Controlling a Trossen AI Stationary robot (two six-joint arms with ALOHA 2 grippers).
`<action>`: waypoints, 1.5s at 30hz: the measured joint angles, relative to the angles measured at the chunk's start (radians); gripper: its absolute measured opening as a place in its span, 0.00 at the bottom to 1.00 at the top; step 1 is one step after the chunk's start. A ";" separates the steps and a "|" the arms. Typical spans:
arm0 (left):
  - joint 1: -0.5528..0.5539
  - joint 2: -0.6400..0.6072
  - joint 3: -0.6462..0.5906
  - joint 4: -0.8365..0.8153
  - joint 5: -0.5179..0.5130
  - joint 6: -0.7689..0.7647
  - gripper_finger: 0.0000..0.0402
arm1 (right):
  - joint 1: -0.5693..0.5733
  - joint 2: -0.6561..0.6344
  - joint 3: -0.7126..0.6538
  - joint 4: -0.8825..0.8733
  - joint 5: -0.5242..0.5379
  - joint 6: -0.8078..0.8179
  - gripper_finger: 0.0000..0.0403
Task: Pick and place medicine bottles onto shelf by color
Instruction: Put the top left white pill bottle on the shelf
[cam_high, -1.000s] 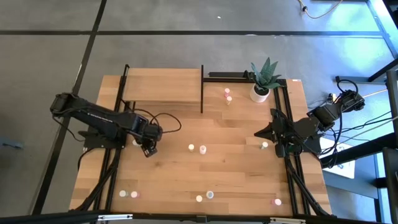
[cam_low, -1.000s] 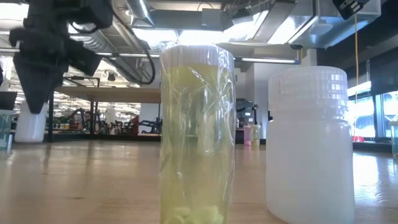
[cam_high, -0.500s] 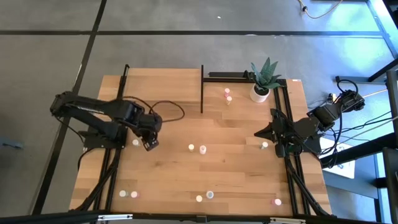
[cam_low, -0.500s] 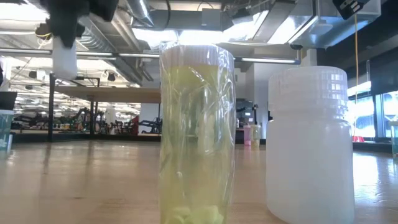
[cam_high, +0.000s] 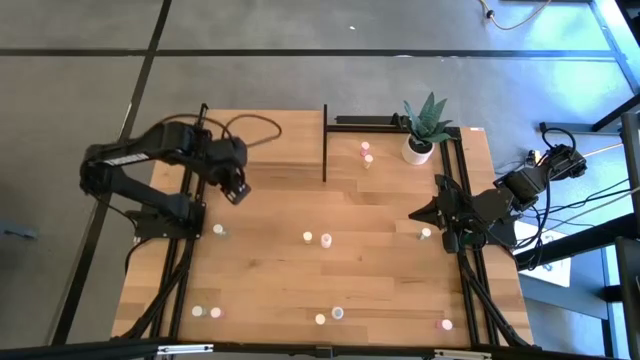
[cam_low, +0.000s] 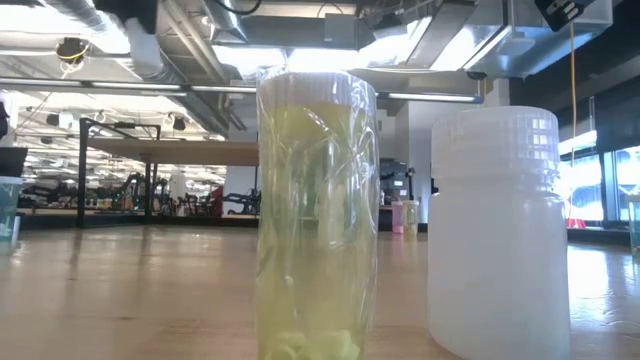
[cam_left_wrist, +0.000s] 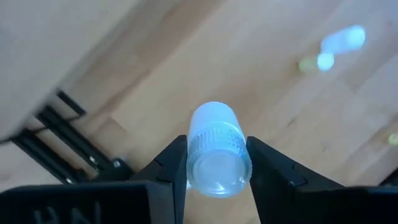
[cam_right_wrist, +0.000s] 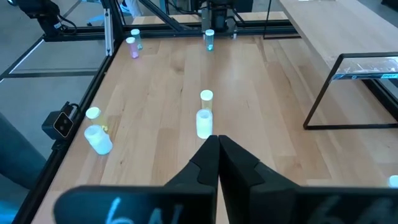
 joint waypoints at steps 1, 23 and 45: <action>0.024 0.002 0.012 0.000 -0.005 0.022 0.30 | 0.000 0.000 0.000 0.000 0.006 -0.021 0.03; 0.604 0.163 0.175 0.001 -0.098 0.442 0.30 | 0.000 -0.001 0.000 0.005 0.549 -0.043 0.03; 0.937 0.308 0.175 0.017 -0.013 0.515 0.30 | 0.000 0.000 0.000 0.003 0.397 -0.046 0.03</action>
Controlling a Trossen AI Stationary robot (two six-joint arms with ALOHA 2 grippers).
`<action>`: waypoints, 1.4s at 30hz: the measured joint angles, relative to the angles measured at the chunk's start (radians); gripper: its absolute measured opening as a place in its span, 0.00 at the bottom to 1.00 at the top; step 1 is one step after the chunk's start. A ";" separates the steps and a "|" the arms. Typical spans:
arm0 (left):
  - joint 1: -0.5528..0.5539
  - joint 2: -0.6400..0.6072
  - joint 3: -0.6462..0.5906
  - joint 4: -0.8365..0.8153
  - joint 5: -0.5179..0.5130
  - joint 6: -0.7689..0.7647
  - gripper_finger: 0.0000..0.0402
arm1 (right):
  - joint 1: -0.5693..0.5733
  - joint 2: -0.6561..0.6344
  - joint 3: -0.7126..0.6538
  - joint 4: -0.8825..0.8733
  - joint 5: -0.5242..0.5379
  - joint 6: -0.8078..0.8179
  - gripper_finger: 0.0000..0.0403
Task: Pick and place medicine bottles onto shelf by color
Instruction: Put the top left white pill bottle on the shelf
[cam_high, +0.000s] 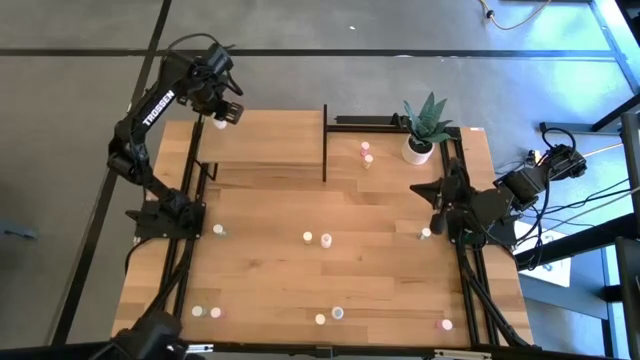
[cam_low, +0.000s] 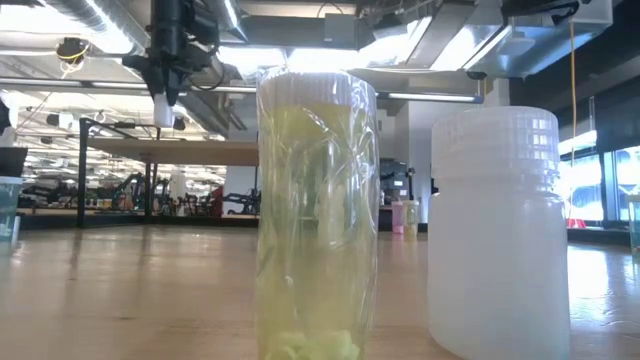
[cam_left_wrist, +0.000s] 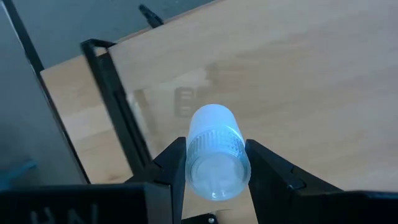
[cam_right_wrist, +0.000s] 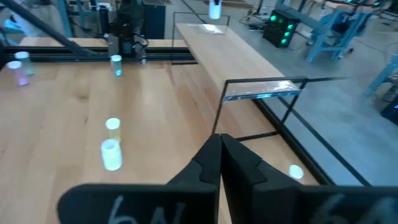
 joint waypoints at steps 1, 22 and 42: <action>0.011 0.000 0.000 0.003 0.009 0.004 0.30 | 0.000 0.000 0.000 0.000 -0.011 0.000 0.03; 0.042 0.051 -0.001 0.056 0.000 -0.001 0.30 | 0.000 0.000 0.000 0.000 -0.013 -0.002 0.03; 0.041 0.051 -0.001 0.053 0.024 -0.032 0.30 | 0.000 0.000 0.000 0.000 -0.013 -0.002 0.03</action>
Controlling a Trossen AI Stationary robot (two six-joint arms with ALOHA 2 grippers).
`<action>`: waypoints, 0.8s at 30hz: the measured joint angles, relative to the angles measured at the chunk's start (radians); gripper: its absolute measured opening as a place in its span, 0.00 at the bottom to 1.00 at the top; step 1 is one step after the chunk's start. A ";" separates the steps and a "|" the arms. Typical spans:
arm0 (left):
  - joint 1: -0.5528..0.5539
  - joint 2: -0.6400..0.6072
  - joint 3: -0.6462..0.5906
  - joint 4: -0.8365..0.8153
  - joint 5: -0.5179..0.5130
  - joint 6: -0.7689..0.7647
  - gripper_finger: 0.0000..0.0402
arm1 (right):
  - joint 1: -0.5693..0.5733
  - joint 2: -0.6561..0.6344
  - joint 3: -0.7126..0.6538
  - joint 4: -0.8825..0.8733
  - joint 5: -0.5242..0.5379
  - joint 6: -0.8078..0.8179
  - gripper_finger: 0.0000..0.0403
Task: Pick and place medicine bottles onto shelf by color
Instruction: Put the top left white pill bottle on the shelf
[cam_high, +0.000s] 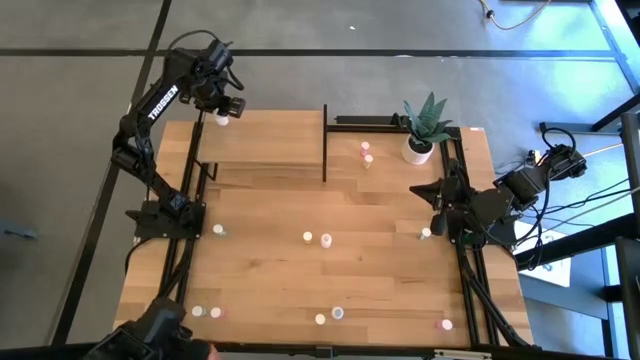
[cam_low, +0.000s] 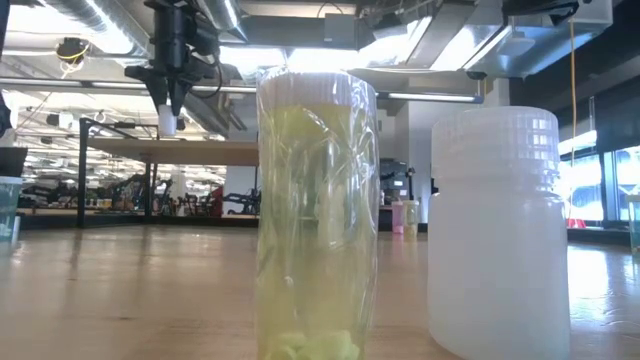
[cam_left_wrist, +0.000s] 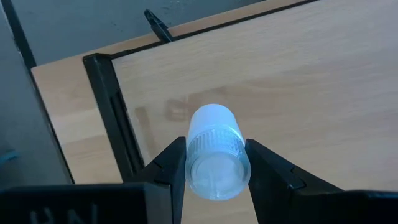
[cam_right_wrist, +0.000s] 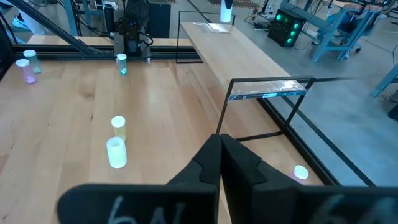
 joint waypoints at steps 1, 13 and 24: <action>0.000 0.000 0.000 -0.005 -0.013 -0.008 0.30 | 0.000 0.000 0.000 0.000 0.000 0.000 0.03; 0.000 0.000 -0.010 -0.004 -0.016 -0.043 0.30 | 0.000 0.000 0.000 0.000 0.000 0.000 0.03; 0.001 0.000 -0.056 0.047 -0.034 -0.093 0.30 | 0.000 0.000 0.000 0.000 0.000 0.000 0.03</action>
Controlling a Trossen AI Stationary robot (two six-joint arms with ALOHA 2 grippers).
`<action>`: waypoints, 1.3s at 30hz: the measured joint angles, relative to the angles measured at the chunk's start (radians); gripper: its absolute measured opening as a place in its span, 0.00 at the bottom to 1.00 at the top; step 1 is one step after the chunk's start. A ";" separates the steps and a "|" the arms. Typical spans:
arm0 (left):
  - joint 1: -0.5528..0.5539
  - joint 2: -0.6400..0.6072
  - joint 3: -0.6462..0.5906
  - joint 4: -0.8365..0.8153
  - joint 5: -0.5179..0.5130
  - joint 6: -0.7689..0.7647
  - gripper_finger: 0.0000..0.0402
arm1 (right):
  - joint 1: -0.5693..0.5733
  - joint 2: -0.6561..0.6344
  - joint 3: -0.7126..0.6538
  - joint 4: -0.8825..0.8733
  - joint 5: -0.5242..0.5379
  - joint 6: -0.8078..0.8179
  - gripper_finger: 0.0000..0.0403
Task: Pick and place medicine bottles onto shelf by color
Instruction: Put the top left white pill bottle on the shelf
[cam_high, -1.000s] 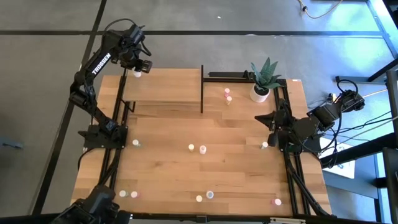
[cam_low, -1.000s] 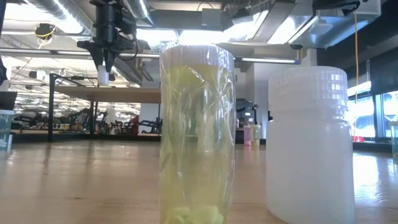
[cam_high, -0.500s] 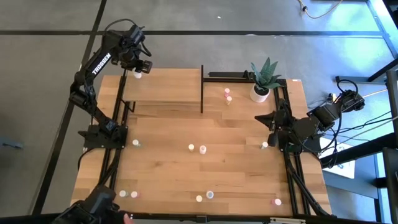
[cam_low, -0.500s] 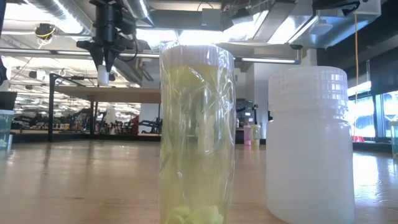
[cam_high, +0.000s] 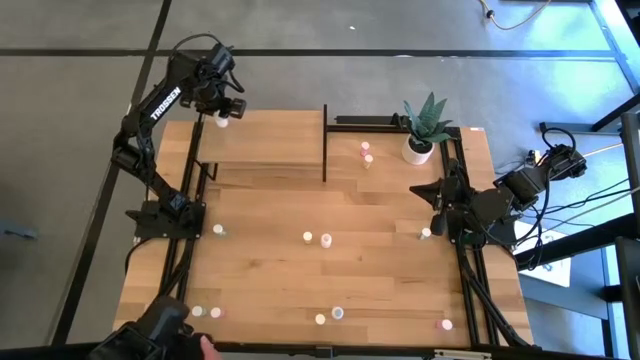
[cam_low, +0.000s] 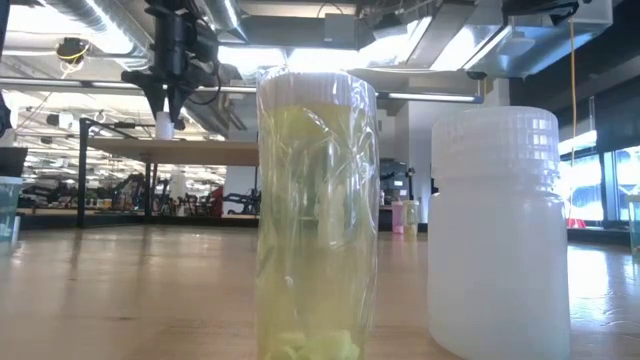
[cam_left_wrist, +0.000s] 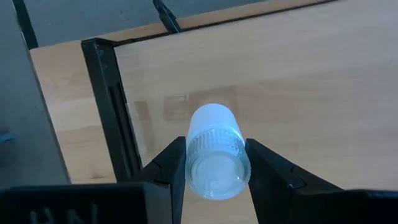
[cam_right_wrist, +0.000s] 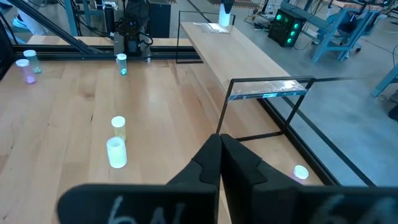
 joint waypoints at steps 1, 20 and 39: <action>0.000 0.000 0.000 0.008 -0.010 -0.009 0.30 | 0.000 0.000 0.000 0.000 0.000 0.000 0.03; 0.000 0.043 0.000 0.025 -0.016 -0.111 0.30 | 0.000 0.000 0.000 0.000 0.000 0.000 0.03; 0.003 0.044 0.000 0.019 -0.023 -0.201 0.40 | 0.000 0.000 0.000 0.000 0.000 0.000 0.03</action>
